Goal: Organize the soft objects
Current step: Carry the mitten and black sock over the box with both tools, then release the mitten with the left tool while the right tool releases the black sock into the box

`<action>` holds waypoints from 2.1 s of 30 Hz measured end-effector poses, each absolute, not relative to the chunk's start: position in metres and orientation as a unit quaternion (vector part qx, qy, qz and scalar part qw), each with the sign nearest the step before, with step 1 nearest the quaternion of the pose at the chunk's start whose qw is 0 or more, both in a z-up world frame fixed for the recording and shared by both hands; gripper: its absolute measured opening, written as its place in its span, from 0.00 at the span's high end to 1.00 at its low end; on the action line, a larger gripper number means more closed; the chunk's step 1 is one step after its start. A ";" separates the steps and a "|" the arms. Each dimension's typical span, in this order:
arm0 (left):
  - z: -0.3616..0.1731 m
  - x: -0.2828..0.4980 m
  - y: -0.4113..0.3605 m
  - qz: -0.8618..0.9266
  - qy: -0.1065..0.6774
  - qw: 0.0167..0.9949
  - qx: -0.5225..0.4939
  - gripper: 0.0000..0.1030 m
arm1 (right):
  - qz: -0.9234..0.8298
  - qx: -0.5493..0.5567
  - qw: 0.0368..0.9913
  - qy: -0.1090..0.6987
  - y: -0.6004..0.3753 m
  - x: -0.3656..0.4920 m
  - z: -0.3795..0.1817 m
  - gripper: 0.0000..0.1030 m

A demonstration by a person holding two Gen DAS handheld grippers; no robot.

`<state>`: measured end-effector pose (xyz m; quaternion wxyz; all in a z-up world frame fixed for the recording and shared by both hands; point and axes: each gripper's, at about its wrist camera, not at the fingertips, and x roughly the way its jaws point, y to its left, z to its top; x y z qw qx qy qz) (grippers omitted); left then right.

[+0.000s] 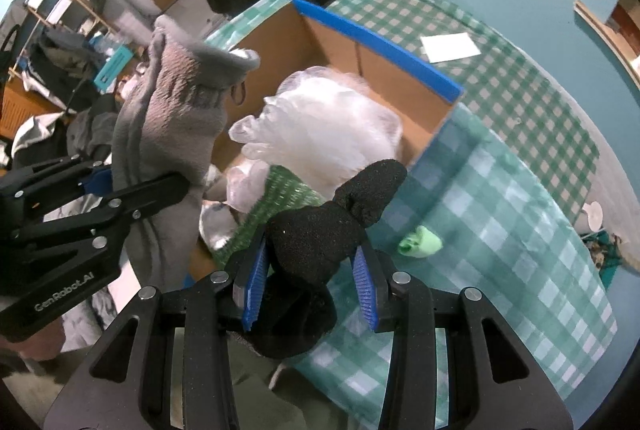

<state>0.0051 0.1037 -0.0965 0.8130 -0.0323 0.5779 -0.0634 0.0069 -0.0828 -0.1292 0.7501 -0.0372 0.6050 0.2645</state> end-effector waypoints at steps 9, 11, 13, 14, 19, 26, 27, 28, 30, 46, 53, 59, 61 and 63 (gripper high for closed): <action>-0.110 0.022 0.124 -0.053 0.582 0.811 -0.027 0.74 | 0.268 -0.048 0.727 0.630 -0.053 0.013 -0.158 0.62; -0.115 0.025 0.127 -0.050 0.585 0.809 -0.021 0.73 | 0.269 -0.045 0.722 0.636 -0.049 0.014 -0.164 0.62; -0.120 0.028 0.130 -0.048 0.591 0.805 -0.017 0.71 | 0.268 -0.043 0.718 0.641 -0.044 0.015 -0.170 0.62; -0.123 0.029 0.131 -0.047 0.594 0.803 -0.015 0.70 | 0.267 -0.043 0.716 0.644 -0.042 0.016 -0.173 0.62; -0.137 0.034 0.138 -0.048 0.608 0.792 -0.009 0.65 | 0.266 -0.034 0.709 0.653 -0.035 0.018 -0.184 0.62; -0.140 0.040 0.139 -0.058 0.608 0.792 0.000 0.47 | 0.255 -0.020 0.703 0.664 -0.032 0.023 -0.200 0.62; -0.140 0.041 0.138 -0.059 0.607 0.792 0.001 0.43 | 0.255 -0.020 0.706 0.660 -0.032 0.023 -0.199 0.62; -0.140 0.041 0.138 -0.060 0.605 0.794 0.003 0.43 | 0.257 -0.017 0.706 0.660 -0.031 0.025 -0.198 0.62; -0.140 0.043 0.137 -0.063 0.604 0.795 0.006 0.41 | 0.255 -0.013 0.708 0.658 -0.031 0.027 -0.196 0.62; -0.112 0.050 0.128 -0.078 0.574 0.815 0.000 0.32 | 0.236 -0.038 0.754 0.611 -0.073 0.024 -0.142 0.28; -0.093 0.044 0.110 -0.091 0.557 0.825 0.006 0.32 | 0.221 -0.023 0.769 0.599 -0.086 0.019 -0.122 0.28; -0.083 0.037 0.086 -0.105 0.548 0.829 0.024 0.32 | 0.201 -0.012 0.778 0.595 -0.113 0.013 -0.114 0.28; -0.082 0.035 0.080 -0.109 0.547 0.830 0.029 0.32 | 0.192 -0.006 0.780 0.596 -0.125 0.009 -0.113 0.28; -0.082 0.034 0.072 -0.113 0.546 0.829 0.034 0.32 | 0.181 0.001 0.782 0.597 -0.137 0.005 -0.114 0.28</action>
